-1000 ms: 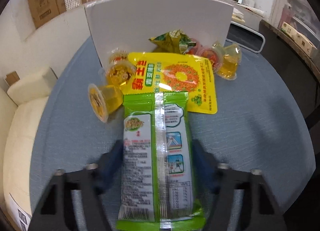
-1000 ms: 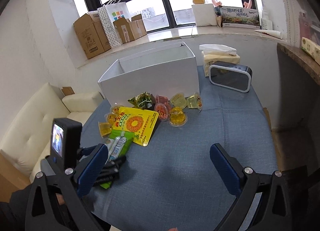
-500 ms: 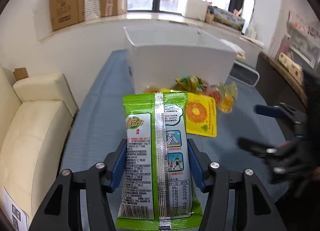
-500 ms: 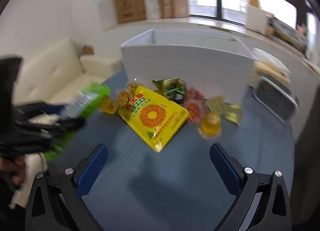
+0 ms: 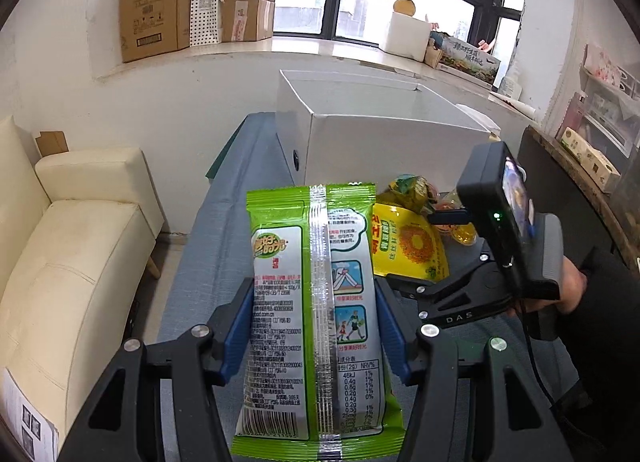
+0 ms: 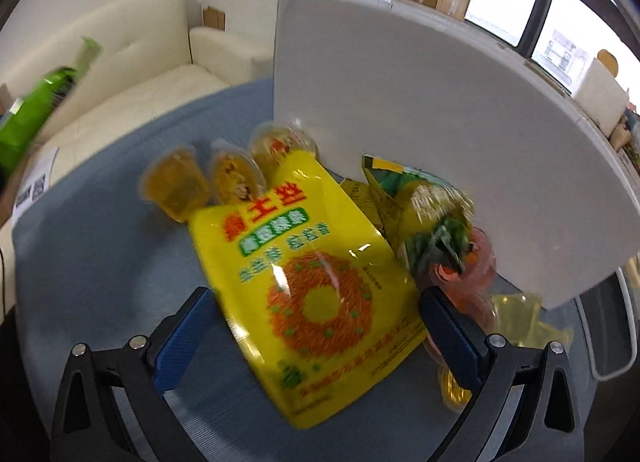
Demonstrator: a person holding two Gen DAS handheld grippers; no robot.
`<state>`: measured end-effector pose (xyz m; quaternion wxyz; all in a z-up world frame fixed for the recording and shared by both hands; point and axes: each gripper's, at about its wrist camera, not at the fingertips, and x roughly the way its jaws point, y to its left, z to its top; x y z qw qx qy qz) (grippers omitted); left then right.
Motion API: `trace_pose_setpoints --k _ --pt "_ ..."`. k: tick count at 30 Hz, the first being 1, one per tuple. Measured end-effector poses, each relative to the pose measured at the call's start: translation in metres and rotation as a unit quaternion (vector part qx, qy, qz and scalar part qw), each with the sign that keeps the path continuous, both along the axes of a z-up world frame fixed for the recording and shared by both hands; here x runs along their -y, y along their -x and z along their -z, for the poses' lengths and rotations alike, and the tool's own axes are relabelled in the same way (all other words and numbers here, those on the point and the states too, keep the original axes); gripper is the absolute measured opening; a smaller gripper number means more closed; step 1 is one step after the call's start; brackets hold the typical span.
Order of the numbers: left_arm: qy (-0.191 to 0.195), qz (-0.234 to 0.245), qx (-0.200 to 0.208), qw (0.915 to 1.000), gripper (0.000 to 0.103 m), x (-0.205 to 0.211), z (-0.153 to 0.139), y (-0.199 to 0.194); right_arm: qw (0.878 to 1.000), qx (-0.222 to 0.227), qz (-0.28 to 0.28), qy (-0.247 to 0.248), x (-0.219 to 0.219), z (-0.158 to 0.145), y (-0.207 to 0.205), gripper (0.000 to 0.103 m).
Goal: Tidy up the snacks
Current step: 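Grasp the yellow snack bag with the right tool while the left tool holds the long bag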
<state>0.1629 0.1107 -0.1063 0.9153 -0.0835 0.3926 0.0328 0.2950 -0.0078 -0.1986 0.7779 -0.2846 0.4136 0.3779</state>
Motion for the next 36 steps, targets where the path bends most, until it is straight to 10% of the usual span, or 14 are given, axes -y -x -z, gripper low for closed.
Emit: trace_pose_setpoints --k 6,11,13,15,26,36 --pt "0.002 0.005 0.003 1.0 0.062 0.0 0.0 -0.001 0.999 -0.035 0.016 -0.027 0.009 0.001 -0.011 0.097" --pt "0.004 0.01 0.004 0.9999 0.062 0.0 0.001 -0.001 0.998 -0.029 0.011 -0.046 0.022 -0.006 0.011 0.066" --pt "0.005 0.011 0.006 0.9999 0.062 0.002 0.0 -0.001 0.997 -0.044 0.004 -0.059 0.025 -0.008 0.014 0.03" --pt "0.002 0.014 0.011 0.9998 0.062 0.005 -0.003 0.001 0.997 -0.044 0.011 -0.059 0.027 -0.013 0.017 0.026" --pt "-0.011 0.039 0.027 0.9988 0.064 0.02 -0.02 -0.002 0.984 -0.074 0.05 -0.152 0.071 -0.06 0.04 0.021" --pt "-0.03 0.069 0.074 0.9944 0.064 0.046 -0.065 -0.051 0.974 -0.007 0.116 -0.195 0.111 -0.13 0.024 0.021"
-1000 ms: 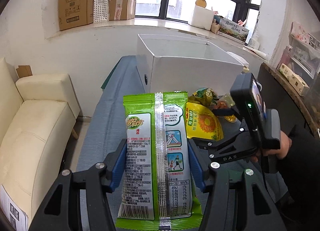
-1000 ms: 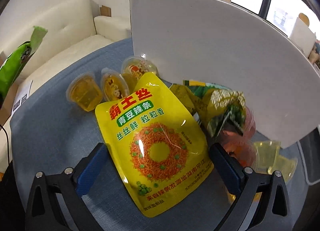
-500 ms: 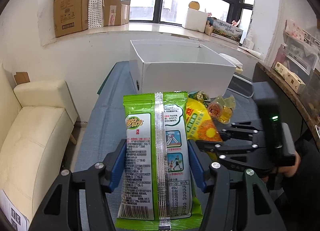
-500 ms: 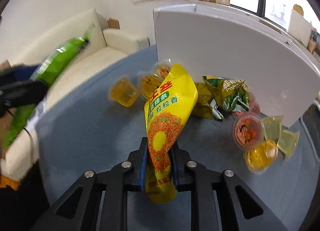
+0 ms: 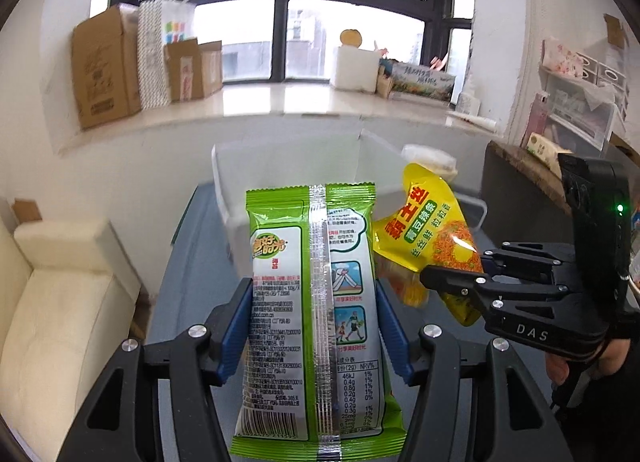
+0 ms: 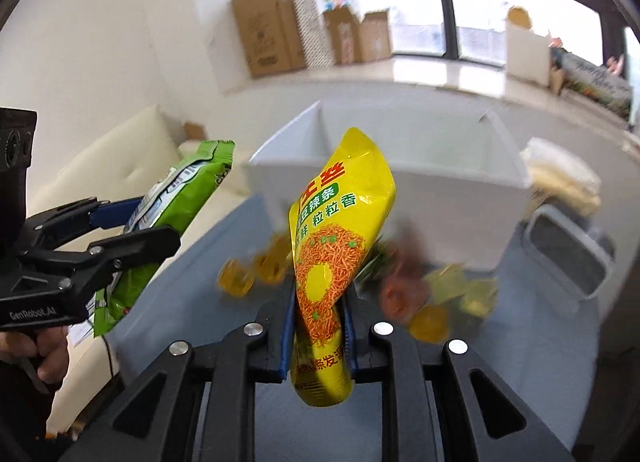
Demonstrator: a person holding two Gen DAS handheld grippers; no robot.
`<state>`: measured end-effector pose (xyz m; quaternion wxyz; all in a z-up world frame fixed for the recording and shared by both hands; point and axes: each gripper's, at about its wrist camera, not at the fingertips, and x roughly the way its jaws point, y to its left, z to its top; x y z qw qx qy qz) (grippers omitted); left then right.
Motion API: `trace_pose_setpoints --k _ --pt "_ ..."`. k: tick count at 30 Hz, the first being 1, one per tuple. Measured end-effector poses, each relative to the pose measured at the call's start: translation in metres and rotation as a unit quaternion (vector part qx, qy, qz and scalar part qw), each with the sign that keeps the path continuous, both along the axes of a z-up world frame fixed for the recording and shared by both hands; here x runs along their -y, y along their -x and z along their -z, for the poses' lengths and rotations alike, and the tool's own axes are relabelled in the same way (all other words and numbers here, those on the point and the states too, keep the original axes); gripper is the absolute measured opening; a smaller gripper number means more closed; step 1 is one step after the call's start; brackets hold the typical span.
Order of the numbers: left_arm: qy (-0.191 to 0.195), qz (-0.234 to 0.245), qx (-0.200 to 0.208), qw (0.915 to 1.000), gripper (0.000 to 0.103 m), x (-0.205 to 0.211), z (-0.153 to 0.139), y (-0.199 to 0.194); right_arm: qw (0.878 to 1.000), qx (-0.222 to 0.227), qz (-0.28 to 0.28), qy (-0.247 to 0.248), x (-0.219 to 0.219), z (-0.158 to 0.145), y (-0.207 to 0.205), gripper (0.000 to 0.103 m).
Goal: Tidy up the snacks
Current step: 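Grasp the yellow snack bag with the right tool while the left tool holds the long bag, then lower both held bags into the white box and open both tools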
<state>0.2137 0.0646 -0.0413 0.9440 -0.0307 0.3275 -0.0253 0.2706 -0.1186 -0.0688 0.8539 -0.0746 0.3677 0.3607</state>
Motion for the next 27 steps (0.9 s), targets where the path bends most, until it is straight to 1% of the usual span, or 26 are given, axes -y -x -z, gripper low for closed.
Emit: trace_pose_setpoints --k 2,5,8,10,13,15,17,18,19,20,21,22,24,26,27 --pt "-0.008 0.002 0.009 0.9999 0.064 0.002 -0.01 -0.018 1.0 0.011 0.023 -0.002 -0.003 -0.009 -0.014 0.021" --pt "-0.007 0.011 0.019 0.9997 0.064 0.002 -0.022 -0.05 0.998 0.029 0.051 -0.002 -0.013 -0.018 -0.037 0.021" --pt "-0.023 0.007 0.023 0.9995 0.064 -0.001 -0.03 -0.086 0.997 0.04 0.059 -0.004 -0.024 -0.028 -0.065 0.021" --pt "-0.022 0.001 0.02 0.9996 0.064 -0.006 -0.033 -0.112 0.997 0.043 0.066 0.004 -0.03 -0.032 -0.085 0.021" --pt "-0.021 -0.016 0.013 0.9996 0.064 -0.018 -0.031 -0.152 0.996 0.036 0.075 0.019 -0.039 -0.03 -0.119 0.021" --pt "-0.018 -0.028 0.002 0.9994 0.064 -0.026 -0.023 -0.174 0.996 0.027 0.075 0.028 -0.045 -0.026 -0.14 0.021" --pt "-0.01 -0.037 -0.012 0.9992 0.066 -0.035 -0.014 -0.196 0.996 0.03 0.076 0.047 -0.052 -0.02 -0.159 0.022" --pt "-0.011 -0.043 -0.016 0.9989 0.073 -0.037 -0.01 -0.203 0.995 0.028 0.077 0.05 -0.054 -0.018 -0.166 0.029" --pt "-0.011 -0.045 -0.019 0.9987 0.084 -0.04 -0.005 -0.211 0.996 0.025 0.078 0.047 -0.055 -0.015 -0.169 0.046" --pt "-0.011 -0.039 -0.027 0.9988 0.093 -0.042 0.001 -0.218 0.995 0.024 0.086 0.043 -0.055 -0.014 -0.174 0.058" --pt "-0.019 -0.038 -0.043 0.9982 0.103 -0.043 0.008 -0.226 0.994 0.029 0.1 0.043 -0.052 -0.013 -0.175 0.084" --pt "-0.032 -0.042 -0.05 0.9974 0.103 -0.043 0.012 -0.229 0.992 0.039 0.115 0.04 -0.05 -0.013 -0.176 0.095" --pt "-0.044 -0.041 -0.051 0.9969 0.103 -0.044 0.017 -0.23 0.991 0.051 0.12 0.024 -0.042 -0.013 -0.174 0.095" --pt "-0.031 -0.041 -0.052 0.9973 0.103 -0.049 0.022 -0.227 0.991 0.046 0.121 0.04 -0.04 -0.011 -0.173 0.099" --pt "-0.024 -0.04 -0.056 0.9973 0.103 -0.051 0.024 -0.227 0.99 0.046 0.123 0.048 -0.039 -0.011 -0.173 0.103"
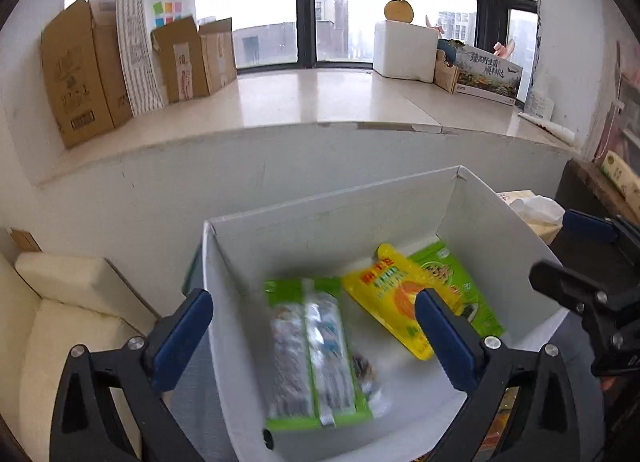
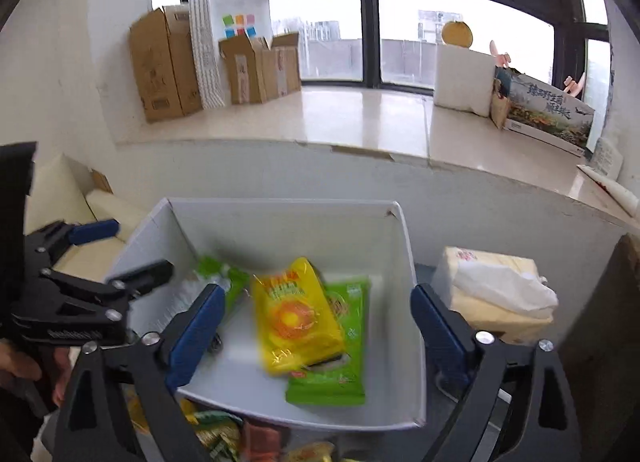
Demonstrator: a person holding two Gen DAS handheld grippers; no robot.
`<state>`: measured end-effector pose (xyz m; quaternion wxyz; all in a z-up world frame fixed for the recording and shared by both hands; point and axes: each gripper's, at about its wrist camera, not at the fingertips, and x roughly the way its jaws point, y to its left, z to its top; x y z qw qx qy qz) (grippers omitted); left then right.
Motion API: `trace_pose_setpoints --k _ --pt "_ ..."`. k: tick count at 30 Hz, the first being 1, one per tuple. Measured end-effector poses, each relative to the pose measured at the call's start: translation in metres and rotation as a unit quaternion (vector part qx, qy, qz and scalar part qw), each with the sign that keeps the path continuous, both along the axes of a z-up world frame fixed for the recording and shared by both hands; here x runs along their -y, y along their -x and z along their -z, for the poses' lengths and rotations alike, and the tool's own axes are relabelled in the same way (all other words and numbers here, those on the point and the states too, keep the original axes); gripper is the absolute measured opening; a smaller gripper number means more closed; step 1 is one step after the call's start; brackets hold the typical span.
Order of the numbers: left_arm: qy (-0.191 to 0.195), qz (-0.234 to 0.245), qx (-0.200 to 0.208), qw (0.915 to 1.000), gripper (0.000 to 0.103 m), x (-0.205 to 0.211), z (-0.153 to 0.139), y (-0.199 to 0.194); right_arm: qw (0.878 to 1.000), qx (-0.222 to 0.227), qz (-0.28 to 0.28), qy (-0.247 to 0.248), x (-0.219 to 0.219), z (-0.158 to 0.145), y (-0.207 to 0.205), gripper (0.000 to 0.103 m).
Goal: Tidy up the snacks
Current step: 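Lower both held bags into the white box and open both tools, then grasp the yellow octagonal jelly cup with the right tool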
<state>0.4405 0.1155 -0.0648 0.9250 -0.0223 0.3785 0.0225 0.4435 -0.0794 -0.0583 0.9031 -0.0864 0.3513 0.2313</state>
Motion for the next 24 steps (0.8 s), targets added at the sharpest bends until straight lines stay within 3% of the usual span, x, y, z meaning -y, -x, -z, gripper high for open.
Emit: trace_pose_setpoints --k 9,16,19,24 --pt "-0.005 0.003 0.013 0.9999 0.103 0.011 -0.011 0.033 1.0 0.013 -0.012 -0.015 0.015 -0.01 0.025 0.103" --pt "0.032 0.024 0.038 0.9985 0.103 0.009 -0.034 0.103 0.998 0.013 -0.035 -0.048 0.039 -0.007 0.099 0.103" --pt "0.035 0.02 0.043 0.9982 0.103 0.012 -0.022 0.149 0.997 -0.007 -0.037 -0.069 0.056 0.008 0.134 0.103" --pt "0.043 0.016 0.012 0.9989 0.103 0.019 0.016 0.215 0.997 -0.037 -0.023 -0.056 0.073 0.049 0.172 0.103"
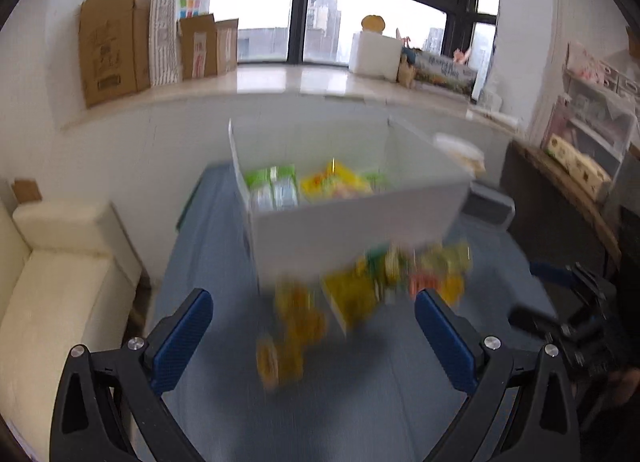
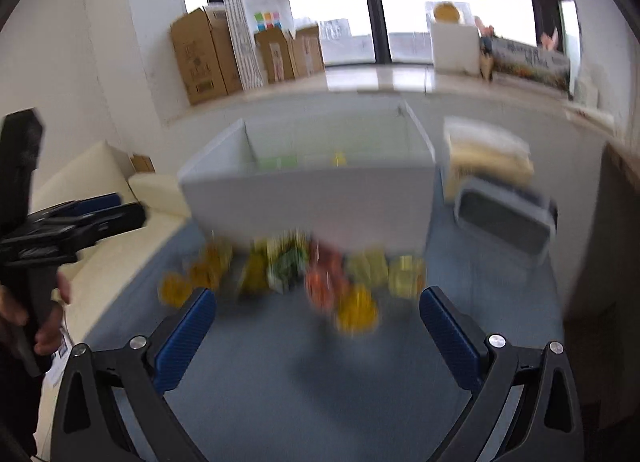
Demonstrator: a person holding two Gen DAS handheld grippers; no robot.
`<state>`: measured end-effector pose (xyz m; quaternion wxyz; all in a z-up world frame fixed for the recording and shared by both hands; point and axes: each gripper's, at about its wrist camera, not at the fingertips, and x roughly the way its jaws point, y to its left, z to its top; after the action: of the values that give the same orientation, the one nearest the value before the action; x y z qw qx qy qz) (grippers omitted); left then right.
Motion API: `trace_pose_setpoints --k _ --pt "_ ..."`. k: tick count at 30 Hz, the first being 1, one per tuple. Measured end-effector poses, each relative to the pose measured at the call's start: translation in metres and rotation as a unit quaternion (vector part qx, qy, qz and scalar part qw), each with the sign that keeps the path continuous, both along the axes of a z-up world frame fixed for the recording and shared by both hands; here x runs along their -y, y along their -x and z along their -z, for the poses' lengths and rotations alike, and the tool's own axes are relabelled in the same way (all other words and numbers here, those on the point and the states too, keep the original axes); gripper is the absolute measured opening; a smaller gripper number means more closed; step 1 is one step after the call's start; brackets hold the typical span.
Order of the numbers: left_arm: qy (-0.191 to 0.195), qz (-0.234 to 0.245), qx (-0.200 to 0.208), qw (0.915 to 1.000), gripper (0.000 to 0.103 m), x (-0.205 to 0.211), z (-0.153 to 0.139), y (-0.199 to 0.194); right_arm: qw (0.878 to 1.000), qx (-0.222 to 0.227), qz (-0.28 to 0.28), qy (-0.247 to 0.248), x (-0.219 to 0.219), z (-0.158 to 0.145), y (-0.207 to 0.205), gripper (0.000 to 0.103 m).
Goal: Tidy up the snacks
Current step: 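Grasp the yellow octagonal jelly cup with the right tool, then grasp the orange jelly cup with the left tool while the right tool holds its cup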
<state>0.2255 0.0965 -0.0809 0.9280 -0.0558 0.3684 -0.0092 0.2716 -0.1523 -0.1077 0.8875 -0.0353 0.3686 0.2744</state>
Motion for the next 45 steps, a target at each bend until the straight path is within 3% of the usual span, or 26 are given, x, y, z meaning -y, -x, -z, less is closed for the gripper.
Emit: trace_pose_setpoints --k 7,14,18,20,22,25,26,27,28,35,45 --pt "0.023 -0.01 -0.043 0.9988 0.103 0.002 0.038 0.041 0.999 -0.04 0.019 0.021 0.005 0.045 -0.003 0.103" --pt "0.021 -0.015 -0.033 0.9991 0.103 -0.005 0.032 0.052 0.997 -0.074 0.029 0.011 0.001 0.069 -0.041 0.103" --pt "0.022 -0.018 -0.038 0.9989 0.103 -0.009 0.035 0.052 0.997 -0.071 0.015 0.029 -0.006 0.075 -0.056 0.102" --pt "0.02 -0.019 -0.041 0.9988 0.103 -0.01 0.036 0.052 0.997 -0.059 0.008 0.043 -0.011 0.075 -0.061 0.093" --pt "0.022 -0.019 -0.042 0.9987 0.103 -0.01 0.037 0.052 0.996 -0.059 0.011 0.061 -0.013 0.077 -0.066 0.069" --pt "0.022 -0.019 -0.044 0.9986 0.103 -0.01 0.039 0.05 0.996 -0.071 -0.01 0.057 -0.011 0.081 -0.074 0.064" --pt "0.021 -0.02 -0.045 0.9985 0.103 -0.01 0.039 0.049 0.996 -0.07 -0.018 0.058 -0.011 0.081 -0.075 0.059" --pt "0.021 -0.02 -0.046 0.9985 0.103 -0.01 0.04 0.048 0.995 -0.071 -0.03 0.055 -0.012 0.081 -0.075 0.044" --pt "0.02 -0.019 -0.046 0.9985 0.103 -0.009 0.04 0.048 0.995 -0.071 -0.037 0.055 -0.013 0.08 -0.074 0.04" --pt "0.022 -0.015 -0.05 0.9984 0.103 -0.005 0.043 0.043 0.995 -0.053 -0.065 0.062 -0.013 0.073 -0.04 0.04" --pt "-0.006 -0.006 -0.066 0.9978 0.103 -0.001 0.063 0.005 0.996 -0.037 -0.076 0.002 0.003 0.038 0.015 0.04"
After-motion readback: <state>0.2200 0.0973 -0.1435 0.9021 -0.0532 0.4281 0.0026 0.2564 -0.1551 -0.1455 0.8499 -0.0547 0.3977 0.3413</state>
